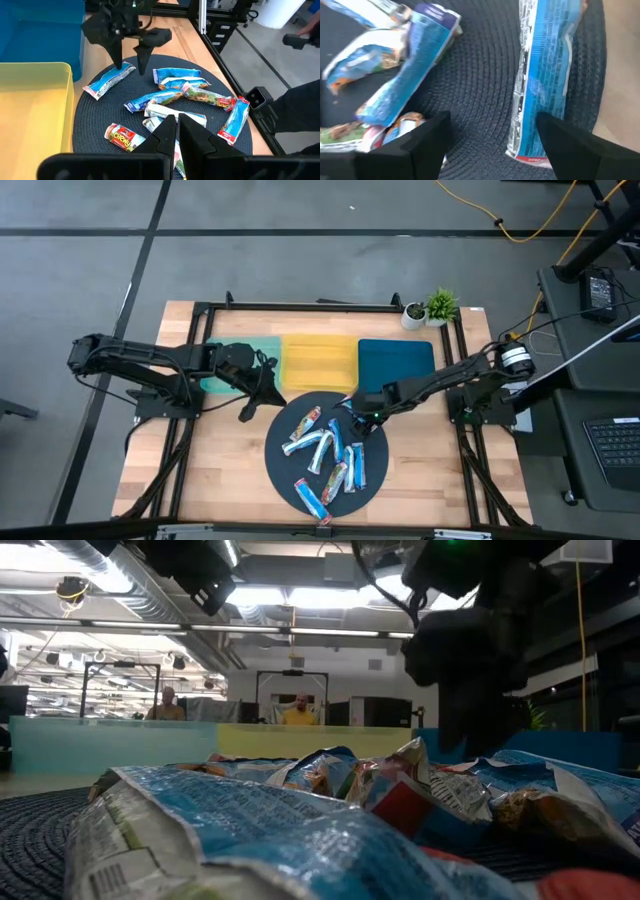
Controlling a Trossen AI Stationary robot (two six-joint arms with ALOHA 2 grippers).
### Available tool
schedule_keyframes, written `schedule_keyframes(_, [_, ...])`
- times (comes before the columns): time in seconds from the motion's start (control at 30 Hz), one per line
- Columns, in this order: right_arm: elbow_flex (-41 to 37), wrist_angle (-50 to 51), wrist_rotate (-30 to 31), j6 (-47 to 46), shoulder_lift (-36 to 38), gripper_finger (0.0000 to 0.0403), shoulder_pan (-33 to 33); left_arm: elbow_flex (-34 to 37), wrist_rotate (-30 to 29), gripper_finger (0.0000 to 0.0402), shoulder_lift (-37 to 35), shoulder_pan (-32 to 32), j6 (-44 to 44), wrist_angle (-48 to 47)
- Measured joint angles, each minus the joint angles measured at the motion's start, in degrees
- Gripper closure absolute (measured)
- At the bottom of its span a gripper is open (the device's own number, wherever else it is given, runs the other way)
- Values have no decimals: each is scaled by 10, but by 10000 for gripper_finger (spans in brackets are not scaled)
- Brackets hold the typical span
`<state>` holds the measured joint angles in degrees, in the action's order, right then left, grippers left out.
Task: Pick and place Granola Bars by type
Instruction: Put the red granola bar into the blue bin
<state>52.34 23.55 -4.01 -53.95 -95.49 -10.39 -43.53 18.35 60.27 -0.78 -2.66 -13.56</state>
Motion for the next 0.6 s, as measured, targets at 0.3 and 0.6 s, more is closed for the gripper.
schedule_keyframes(0.3, [30, 24, -21, 2, -16, 126, 0, 0, 0, 386, 0, 21, 0, 0])
schedule_keyframes(0.6, [144, 174, 74, 50, -15, 142, -8, 0, -5, 386, 0, 48, 0, 0])
